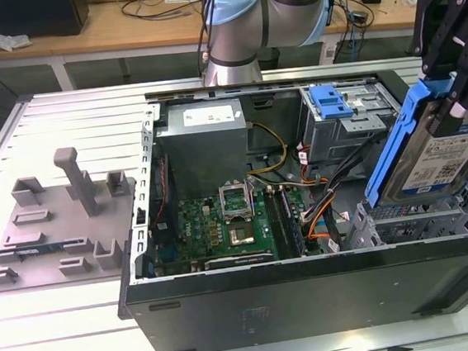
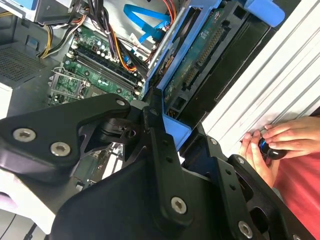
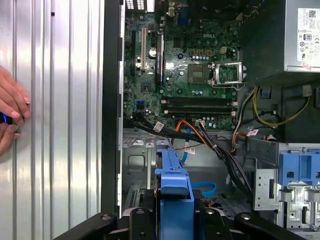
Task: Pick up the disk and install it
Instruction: 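Insert the disk into the insertion slot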
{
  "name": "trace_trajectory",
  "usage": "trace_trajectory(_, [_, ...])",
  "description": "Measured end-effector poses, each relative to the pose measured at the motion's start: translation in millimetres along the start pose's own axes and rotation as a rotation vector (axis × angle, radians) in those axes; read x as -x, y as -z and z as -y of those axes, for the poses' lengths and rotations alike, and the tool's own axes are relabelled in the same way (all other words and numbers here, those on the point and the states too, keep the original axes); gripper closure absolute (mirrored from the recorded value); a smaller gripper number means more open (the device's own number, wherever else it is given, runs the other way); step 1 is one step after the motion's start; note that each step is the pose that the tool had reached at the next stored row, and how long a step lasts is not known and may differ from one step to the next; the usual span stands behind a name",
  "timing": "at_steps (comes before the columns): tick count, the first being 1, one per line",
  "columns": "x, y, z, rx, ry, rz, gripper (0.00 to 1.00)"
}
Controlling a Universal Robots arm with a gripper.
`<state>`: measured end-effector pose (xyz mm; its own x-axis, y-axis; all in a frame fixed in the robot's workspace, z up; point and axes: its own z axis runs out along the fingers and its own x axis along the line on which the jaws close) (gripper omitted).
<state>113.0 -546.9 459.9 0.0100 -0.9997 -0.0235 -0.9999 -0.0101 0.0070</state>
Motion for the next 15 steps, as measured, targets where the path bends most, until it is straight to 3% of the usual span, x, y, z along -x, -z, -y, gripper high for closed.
trace_trajectory(15, [-2.6,-4.4,0.0,0.0000,0.000,-0.0001,0.64])
